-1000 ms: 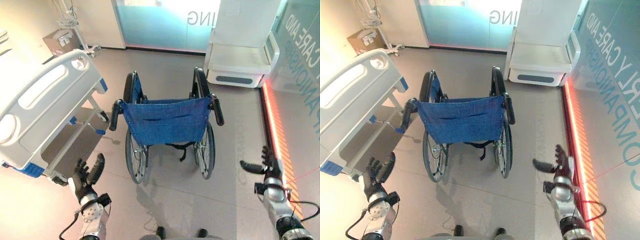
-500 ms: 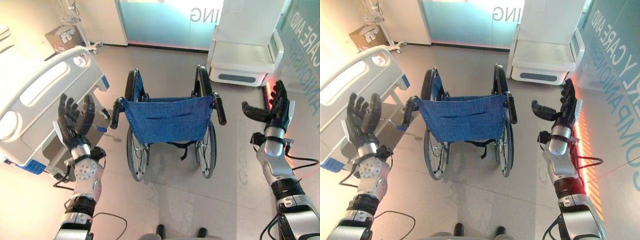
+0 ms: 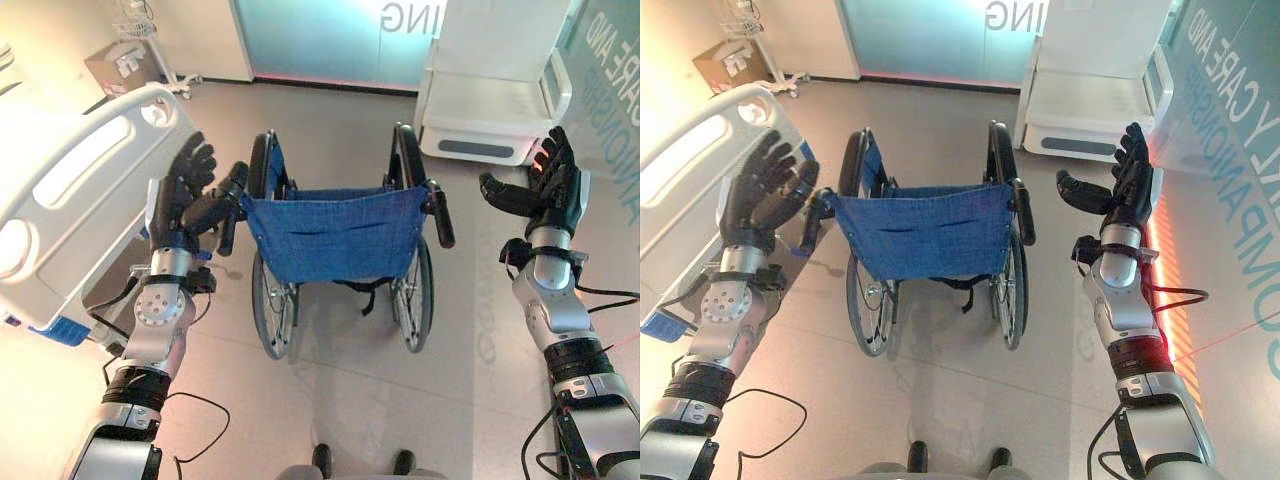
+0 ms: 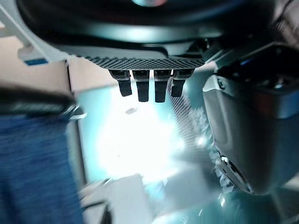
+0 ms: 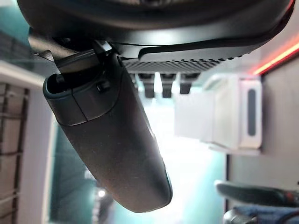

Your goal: Push the wheelchair next to the bed

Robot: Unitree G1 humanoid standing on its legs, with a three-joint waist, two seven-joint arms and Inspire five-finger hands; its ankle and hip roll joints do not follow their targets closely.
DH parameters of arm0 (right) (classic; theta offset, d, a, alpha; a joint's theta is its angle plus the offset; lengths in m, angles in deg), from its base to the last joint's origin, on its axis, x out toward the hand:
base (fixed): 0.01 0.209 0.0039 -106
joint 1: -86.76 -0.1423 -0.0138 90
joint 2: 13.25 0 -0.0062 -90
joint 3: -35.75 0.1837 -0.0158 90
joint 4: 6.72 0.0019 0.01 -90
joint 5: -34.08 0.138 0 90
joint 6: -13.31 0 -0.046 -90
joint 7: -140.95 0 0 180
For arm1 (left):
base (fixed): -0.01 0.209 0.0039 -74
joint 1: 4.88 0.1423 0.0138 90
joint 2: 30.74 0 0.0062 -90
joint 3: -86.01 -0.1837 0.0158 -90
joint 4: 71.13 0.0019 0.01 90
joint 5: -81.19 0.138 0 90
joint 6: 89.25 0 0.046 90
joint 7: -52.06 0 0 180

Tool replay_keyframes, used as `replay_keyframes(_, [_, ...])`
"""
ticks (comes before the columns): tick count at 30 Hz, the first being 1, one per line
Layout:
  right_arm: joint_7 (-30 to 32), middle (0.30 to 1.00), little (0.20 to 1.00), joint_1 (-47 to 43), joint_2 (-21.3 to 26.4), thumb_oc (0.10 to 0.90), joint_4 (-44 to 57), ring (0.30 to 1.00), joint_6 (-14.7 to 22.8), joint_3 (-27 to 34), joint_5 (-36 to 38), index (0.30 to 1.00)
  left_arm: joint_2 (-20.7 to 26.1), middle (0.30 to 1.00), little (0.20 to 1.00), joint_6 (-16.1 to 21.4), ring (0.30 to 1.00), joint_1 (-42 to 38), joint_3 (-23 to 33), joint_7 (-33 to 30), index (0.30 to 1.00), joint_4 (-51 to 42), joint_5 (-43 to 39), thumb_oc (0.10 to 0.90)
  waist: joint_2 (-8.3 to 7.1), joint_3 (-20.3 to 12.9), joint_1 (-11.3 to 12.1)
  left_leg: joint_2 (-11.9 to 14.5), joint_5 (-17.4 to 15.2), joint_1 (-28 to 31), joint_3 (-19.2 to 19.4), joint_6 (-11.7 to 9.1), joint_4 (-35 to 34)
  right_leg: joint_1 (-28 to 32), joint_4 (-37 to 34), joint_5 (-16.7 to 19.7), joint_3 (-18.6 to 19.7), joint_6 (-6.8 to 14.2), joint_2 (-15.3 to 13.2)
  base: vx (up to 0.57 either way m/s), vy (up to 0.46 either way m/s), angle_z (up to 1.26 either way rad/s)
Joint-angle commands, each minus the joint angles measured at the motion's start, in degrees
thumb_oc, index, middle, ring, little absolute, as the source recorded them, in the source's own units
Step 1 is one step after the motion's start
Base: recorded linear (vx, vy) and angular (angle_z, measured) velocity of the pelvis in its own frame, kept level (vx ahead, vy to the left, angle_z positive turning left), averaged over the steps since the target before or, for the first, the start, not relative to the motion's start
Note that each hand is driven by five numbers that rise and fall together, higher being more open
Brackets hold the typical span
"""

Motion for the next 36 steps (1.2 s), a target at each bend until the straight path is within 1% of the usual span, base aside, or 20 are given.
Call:
replay_keyframes(1, [-2.84, 0.900, 0.900, -5.40, 5.80, 0.800, 7.92, 0.900, 5.12, -1.62, 0.21, 0.900, 6.74, 0.900, 0.900, -0.87, 0.900, -6.49, -0.23, 2.65, 0.900, -3.09, 4.24, 0.800, -1.36, -3.58, 0.78, -1.11, -5.02, -0.55, 3.11, 0.16, 1.13, -1.01, 4.82, -5.44, 2.58, -0.78, -1.27, 0.00, 0.000, 0.00])
replay_keyframes(2, [-3.02, 0.900, 0.900, -5.40, 5.84, 0.800, 8.08, 0.900, 5.01, -1.62, 0.39, 0.900, 6.97, 0.900, 0.900, -1.47, 0.900, -6.48, -0.37, 2.62, 0.900, -3.08, 5.01, 0.800, -1.36, -3.55, 0.78, -1.12, -5.01, -0.55, 3.10, 0.18, 1.14, -1.01, 4.83, -5.43, 2.61, -0.76, -1.26, 0.00, 0.000, 0.00])
replay_keyframes(3, [-3.36, 0.900, 0.900, -5.49, 5.97, 0.800, 8.92, 0.900, 4.51, -1.90, 0.98, 0.900, 8.29, 0.900, 0.900, -3.01, 0.900, -6.58, -0.73, 1.20, 0.900, -2.67, 8.66, 0.800, -1.32, -3.44, 0.85, -1.11, -4.93, -0.62, 3.10, 0.21, 1.15, -1.02, 4.76, -5.34, 2.61, -0.70, -1.24, 0.00, 0.000, 0.00])
replay_keyframes(9, [-3.47, 0.900, 0.900, -6.48, 6.54, 0.800, 10.16, 0.900, 3.93, -2.96, -0.06, 0.900, 11.77, 0.900, 0.900, -5.12, 0.900, -7.71, -1.96, -1.78, 0.900, -0.13, 15.38, 0.800, -1.21, -3.21, 0.98, -1.11, -4.91, -1.05, 3.21, 0.22, 1.63, -1.31, 4.92, -5.23, 2.56, -0.58, -1.31, 0.00, 0.000, 0.00])
replay_keyframes(11, [-2.88, 0.900, 0.900, -7.64, 6.51, 0.800, 9.98, 0.900, 3.06, -4.54, 0.33, 0.900, 12.73, 0.900, 0.900, -7.29, 0.900, -9.26, -4.00, -2.23, 0.900, 1.03, 17.67, 0.800, -1.18, -2.90, 1.09, -1.24, -4.86, -1.34, 3.14, 0.31, 1.95, -1.45, 5.11, -5.16, 2.50, -0.59, -1.33, -0.04, -0.021, 0.00])
replay_keyframes(14, [-2.24, 0.900, 0.900, -8.41, 6.19, 0.800, 9.69, 0.900, 2.94, -5.48, 0.57, 0.900, 12.87, 0.900, 0.900, -8.44, 0.900, -10.43, -5.87, -2.40, 0.900, 2.03, 19.19, 0.800, -1.21, -2.86, 1.12, -1.27, -4.84, -1.42, 3.13, 0.33, 2.07, -1.46, 5.17, -5.13, 2.43, -0.55, -1.35, 0.00, 0.000, 0.00])
replay_keyframes(16, [-0.68, 0.900, 0.900, -9.49, 5.84, 0.800, 9.25, 0.900, 2.90, -6.41, -0.72, 0.900, 12.72, 0.900, 0.900, -9.54, 0.900, -11.91, -7.76, -1.74, 0.900, 3.10, 19.83, 0.800, -1.24, -2.79, 1.16, -1.31, -4.88, -1.54, 3.16, 0.38, 2.29, -1.47, 5.24, -5.10, 2.40, -0.55, -1.36, 0.00, 0.000, 0.00])
replay_keyframes(17, [-0.30, 0.900, 0.900, -10.51, 5.75, 0.800, 8.89, 0.900, 2.78, -6.97, -0.01, 0.900, 12.50, 0.900, 0.900, -10.05, 0.900, -12.96, -9.11, -1.60, 0.900, 4.03, 20.24, 0.800, -1.23, -2.72, 1.13, -1.33, -4.94, -1.50, 3.19, 0.42, 2.38, -1.49, 5.37, -5.10, 2.42, -0.52, -1.36, 0.00, -0.012, 0.04])
replay_keyframes(18, [-0.22, 0.900, 0.900, -10.71, 5.73, 0.800, 8.77, 0.900, 2.85, -7.07, 0.07, 0.900, 12.47, 0.900, 0.900, -10.24, 0.900, -13.26, -9.33, -1.63, 0.900, 4.19, 20.22, 0.800, -1.24, -2.70, 1.13, -1.34, -4.95, -1.50, 3.20, 0.42, 2.37, -1.50, 5.37, -5.09, 2.45, -0.52, -1.35, 0.00, -0.015, 0.04])
replay_keyframes(20, [-0.09, 0.900, 0.900, -11.55, 5.32, 0.800, 8.50, 0.900, 2.96, -7.44, 0.22, 0.900, 11.94, 0.900, 0.900, -10.99, 0.900, -14.22, -10.08, -2.30, 0.900, 5.23, 21.33, 0.800, -1.27, -2.64, 1.12, -1.38, -4.96, -1.46, 3.17, 0.46, 2.39, -1.48, 5.38, -5.06, 2.54, -0.53, -1.30, 0.00, 0.000, 0.00])
replay_keyframes(21, [0.20, 0.900, 0.900, -12.14, 5.07, 0.800, 8.53, 0.900, 3.21, -7.95, 0.33, 0.900, 11.97, 0.900, 0.900, -11.47, 0.900, -14.96, -10.83, -3.61, 0.900, 6.20, 22.58, 0.800, -1.28, -2.62, 1.02, -1.42, -4.99, -1.42, 3.24, 0.44, 2.45, -1.43, 5.35, -5.03, 2.63, -0.54, -1.22, 0.00, 0.000, 0.00])
replay_keyframes(23, [0.15, 0.900, 0.900, -12.71, 5.03, 0.800, 8.56, 0.900, 3.18, -8.32, 0.49, 0.900, 12.01, 0.900, 0.900, -11.35, 0.900, -15.48, -11.17, -5.12, 0.900, 6.91, 22.99, 0.800, -1.31, -2.62, 0.96, -1.46, -4.99, -1.40, 3.26, 0.44, 2.50, -1.46, 5.38, -5.02, 2.73, -0.56, -1.16, 0.00, 0.000, 0.00])
replay_keyframes(24, [0.29, 0.900, 0.900, -13.51, 4.88, 0.800, 8.95, 0.900, 2.75, -8.88, 0.49, 0.900, 12.10, 0.900, 0.900, -11.13, 0.900, -16.32, -11.55, -8.10, 0.900, 7.57, 22.36, 0.800, -1.38, -2.62, 0.84, -1.52, -5.00, -1.43, 3.28, 0.44, 2.62, -1.51, 5.41, -4.99, 2.82, -0.58, -1.16, 0.00, 0.000, 0.00])
replay_keyframes(25, [0.27, 0.900, 0.900, -13.62, 4.64, 0.800, 9.13, 0.900, 2.65, -9.02, 0.29, 0.900, 12.09, 0.900, 0.900, -10.86, 0.900, -16.79, -11.42, -9.49, 0.900, 7.60, 21.55, 0.800, -1.45, -2.59, 0.83, -1.54, -5.03, -1.48, 3.28, 0.43, 2.67, -1.54, 5.42, -4.99, 2.82, -0.59, -1.15, 0.00, 0.000, 0.00])
replay_keyframes(29, [-0.44, 0.900, 0.900, -13.56, 3.29, 0.800, 9.78, 0.900, 1.16, -9.51, -1.04, 0.900, 11.03, 0.900, 0.900, -7.61, 0.900, -17.49, -10.55, -14.68, 0.900, 6.57, 21.11, 0.800, -1.71, -2.55, 0.86, -1.66, -5.22, -1.60, 3.13, 0.46, 2.99, -1.59, 5.51, -5.05, 2.93, -0.71, -1.11, 0.00, 0.000, 0.00])
replay_keyframes(30, [-0.54, 0.900, 0.900, -13.50, 3.13, 0.800, 9.85, 0.900, 0.95, -9.61, -1.27, 0.900, 10.80, 0.900, 0.900, -7.40, 0.900, -17.51, -10.45, -15.08, 0.900, 6.29, 21.28, 0.800, -1.73, -2.53, 0.86, -1.67, -5.24, -1.64, 3.10, 0.46, 3.04, -1.61, 5.54, -5.07, 2.93, -0.72, -1.11, 0.00, 0.000, 0.00])
replay_keyframes(31, [-1.25, 0.900, 0.900, -13.19, 2.62, 0.800, 10.07, 0.900, -0.52, -9.91, -1.82, 0.900, 10.00, 0.900, 0.900, -6.51, 0.900, -17.43, -10.09, -16.14, 0.900, 5.22, 21.87, 0.800, -1.83, -2.49, 0.85, -1.69, -5.26, -1.67, 3.04, 0.44, 3.12, -1.62, 5.60, -5.12, 2.98, -0.78, -1.10, 0.00, 0.000, 0.00])
replay_keyframes(33, [-1.77, 0.900, 0.900, -12.85, 2.29, 0.800, 10.18, 0.900, -1.69, -10.10, -2.46, 0.900, 9.48, 0.900, 0.900, -6.23, 0.900, -17.35, -9.85, -16.25, 0.900, 4.33, 22.38, 0.800, -1.89, -2.46, 0.86, -1.70, -5.28, -1.66, 2.97, 0.44, 3.13, -1.62, 5.66, -5.17, 2.95, -0.83, -1.07, 0.00, 0.000, 0.00])
replay_keyframes(36, [-4.38, 0.900, 0.900, -12.61, 2.03, 0.800, 9.53, 0.900, -7.96, -11.50, -4.75, 0.900, 8.61, 0.900, 0.900, -6.19, 0.900, -17.09, -10.10, -16.01, 0.900, 2.30, 23.41, 0.800, -2.12, -2.41, 0.91, -1.72, -5.39, -1.81, 2.96, 0.42, 3.36, -1.71, 5.87, -5.34, 2.95, -0.90, -1.06, 0.00, 0.000, 0.00])
